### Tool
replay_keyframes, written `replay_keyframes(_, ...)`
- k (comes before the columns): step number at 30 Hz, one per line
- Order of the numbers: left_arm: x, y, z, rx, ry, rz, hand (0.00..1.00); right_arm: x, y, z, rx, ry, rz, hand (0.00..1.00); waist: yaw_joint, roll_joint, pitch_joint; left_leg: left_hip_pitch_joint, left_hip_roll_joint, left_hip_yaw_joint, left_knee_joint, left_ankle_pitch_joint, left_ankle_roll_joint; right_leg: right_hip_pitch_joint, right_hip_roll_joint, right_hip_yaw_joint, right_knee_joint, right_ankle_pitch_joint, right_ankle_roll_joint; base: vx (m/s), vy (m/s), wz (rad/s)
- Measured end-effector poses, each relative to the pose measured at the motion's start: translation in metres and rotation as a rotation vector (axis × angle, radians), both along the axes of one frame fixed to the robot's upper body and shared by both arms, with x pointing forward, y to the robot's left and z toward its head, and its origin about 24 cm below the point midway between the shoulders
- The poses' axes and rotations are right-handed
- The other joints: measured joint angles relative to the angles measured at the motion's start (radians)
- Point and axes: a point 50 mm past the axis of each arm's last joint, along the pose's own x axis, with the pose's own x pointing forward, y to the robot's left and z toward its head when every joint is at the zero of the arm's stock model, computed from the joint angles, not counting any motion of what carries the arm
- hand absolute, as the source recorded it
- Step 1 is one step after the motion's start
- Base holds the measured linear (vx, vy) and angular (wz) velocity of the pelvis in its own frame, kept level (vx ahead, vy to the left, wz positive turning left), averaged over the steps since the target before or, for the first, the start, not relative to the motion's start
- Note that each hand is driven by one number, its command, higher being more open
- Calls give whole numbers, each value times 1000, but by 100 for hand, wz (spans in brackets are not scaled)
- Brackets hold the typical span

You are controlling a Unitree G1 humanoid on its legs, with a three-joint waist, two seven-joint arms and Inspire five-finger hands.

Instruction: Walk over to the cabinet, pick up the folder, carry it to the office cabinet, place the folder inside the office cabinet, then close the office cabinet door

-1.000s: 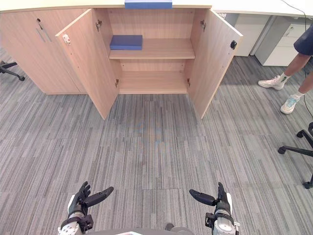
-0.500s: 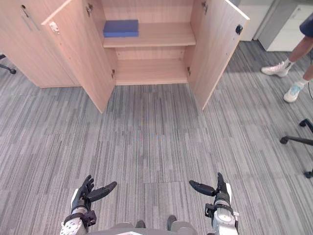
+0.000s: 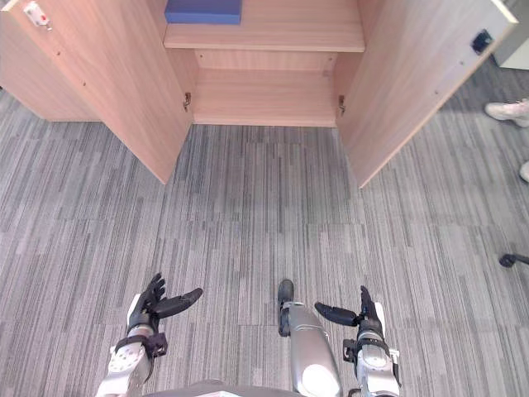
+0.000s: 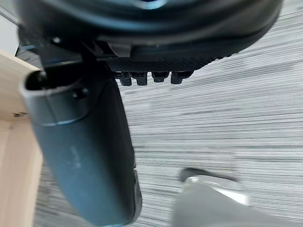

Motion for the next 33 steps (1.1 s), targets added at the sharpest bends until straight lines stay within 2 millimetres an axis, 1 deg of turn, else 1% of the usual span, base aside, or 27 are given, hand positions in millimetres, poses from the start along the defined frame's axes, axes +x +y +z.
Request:
replay_keyframes(1,-3,-2,-1,-11,-1,-7,100,2,3,0,1,-1,16,100,11,1,6,-109,42,9,261,-27,11,103,25,4,-75,-9,-3,610,-205,-4)
replay_keyframes(2,-2,-2,-1,-10,-4,-9,100,4,6,0,5,-5,25,100,20,2,10,-156,64,18,367,-58,25,156,36,7,-111,-11,-7,534,-146,-18)
replay_keyframes(4,-2,-1,0,-9,-9,-7,100,12,14,2,32,-33,30,100,60,-31,30,-327,92,78,485,-136,65,326,57,38,-242,-20,-13,497,-104,-30)
replay_keyframes(5,-2,-1,0,-9,-9,-8,100,14,15,3,37,-41,29,100,68,-36,33,-366,88,91,455,-150,79,357,57,48,-269,-26,-14,597,-43,-50)
replay_keyframes(6,-2,-1,0,-10,-8,-10,100,22,15,7,40,-65,27,100,86,-44,37,-454,60,117,296,-178,103,408,54,78,-308,-40,-8,495,7,-54)
replay_keyframes(8,-4,-1,-1,-10,-1,-7,100,28,14,9,41,-79,17,100,97,-53,42,-502,1,95,21,-160,97,444,41,111,-323,-61,20,575,91,-59)
replay_keyframes(9,-7,-1,-3,-13,12,-4,100,27,11,9,43,-76,-8,100,108,-51,40,-501,-42,53,-237,-83,88,479,31,137,-332,-88,41,439,109,-57)
replay_keyframes(10,-8,-1,-4,-13,18,-3,100,25,10,7,45,-68,-22,100,117,-53,40,-497,-55,39,-297,6,99,498,25,154,-338,-104,55,619,203,-81)
replay_keyframes(11,-12,1,-5,-7,32,4,100,19,10,2,49,-42,-32,100,132,-71,28,-476,-82,38,-304,101,176,530,5,188,-343,-129,82,525,175,-39)
replay_keyframes(12,-11,3,-4,0,30,5,100,17,11,0,55,-34,-34,100,117,-91,15,-483,-109,44,-273,77,191,531,-30,186,-335,-136,90,907,314,-16)
replay_keyframes(14,-3,3,-1,3,8,0,100,14,12,-2,59,-18,-35,100,107,-93,13,-476,-118,63,-181,-32,214,493,-60,217,-178,-154,120,682,248,-6)
replay_keyframes(15,-4,3,-1,3,9,0,100,11,15,-5,68,-6,-37,100,106,-95,12,-418,-129,77,-182,-81,219,455,-72,224,-7,-154,140,561,204,-28)
replay_keyframes(17,-4,3,-1,5,13,-6,100,9,19,-8,76,10,-31,100,88,-94,13,-326,-148,79,-207,-131,230,362,-104,226,282,-88,259,530,158,-10)
replay_keyframes(18,-4,4,-1,15,16,-15,100,7,23,-11,87,26,-26,100,83,-94,15,-249,-157,81,-227,-163,233,280,-122,223,505,-89,257,497,63,-2)
replay_keyframes(19,-5,5,-1,23,19,-17,100,5,27,-14,90,42,-6,100,74,-91,13,-169,-157,79,-266,-179,235,210,-132,195,624,-136,183,499,36,-2)
replay_keyframes(20,-5,6,-1,26,19,-15,100,4,29,-15,89,49,7,100,71,-89,11,-131,-157,77,-295,-180,235,178,-133,172,640,-153,159,403,7,6)
replay_keyframes(21,-5,6,-1,31,19,-9,100,4,32,-15,89,53,23,100,66,-82,9,-82,-148,72,-337,-180,234,135,-127,134,619,-179,130,522,-53,11)
replay_keyframes(22,-2,7,0,34,13,-9,100,2,33,-17,92,62,33,100,62,-67,16,-23,-118,68,-372,-180,234,77,-94,82,486,-216,92,520,-77,12)
replay_keyframes(23,0,7,1,34,10,-8,100,1,33,-17,93,64,33,100,62,-63,17,-9,-104,68,-374,-180,234,53,-77,70,405,-219,89,631,-144,20)
replay_keyframes(24,0,7,1,34,7,-7,100,2,33,-17,92,63,33,100,56,-62,16,12,-85,60,-374,-181,231,22,-47,65,221,-197,94,538,-180,37)
replay_keyframes(25,-1,11,1,44,13,-6,100,-5,32,-19,91,78,27,100,47,-72,9,39,-80,51,-375,-194,182,27,-23,77,-33,-67,91,555,-194,48)
replay_keyframes(26,-4,12,0,47,21,-5,100,-11,30,-21,90,94,21,100,42,-85,1,56,-87,45,-373,-210,153,38,-23,98,-139,77,78,574,-225,41)
replay_keyframes(27,-6,3,-7,13,50,1,100,-17,19,-23,64,122,8,100,48,-41,-7,80,-37,28,-357,-241,109,44,12,92,-108,157,34,560,-178,20)
replay_keyframes(29,-7,-5,-11,-10,63,-6,100,-16,13,-21,61,114,-26,100,36,-39,-17,43,-28,2,-253,-184,56,54,5,90,-63,70,23,566,-196,18)
replay_keyframes(30,-7,-7,-11,-17,62,-6,100,-17,11,-21,60,114,-37,100,36,-40,-17,25,-26,-1,-202,-161,38,70,0,85,-64,56,22,456,-192,40)
replay_keyframes(31,-5,-14,-11,-38,56,-8,100,-23,8,-23,58,129,-57,100,38,-40,-15,-32,-10,-2,-49,-130,6,135,-11,69,-98,40,19,405,-154,50)
replay_keyframes(33,-6,-18,-12,-50,50,-5,100,-31,8,-26,65,148,-74,100,45,-40,-16,-101,30,24,114,-185,11,252,-8,35,-181,37,15,344,-107,50)
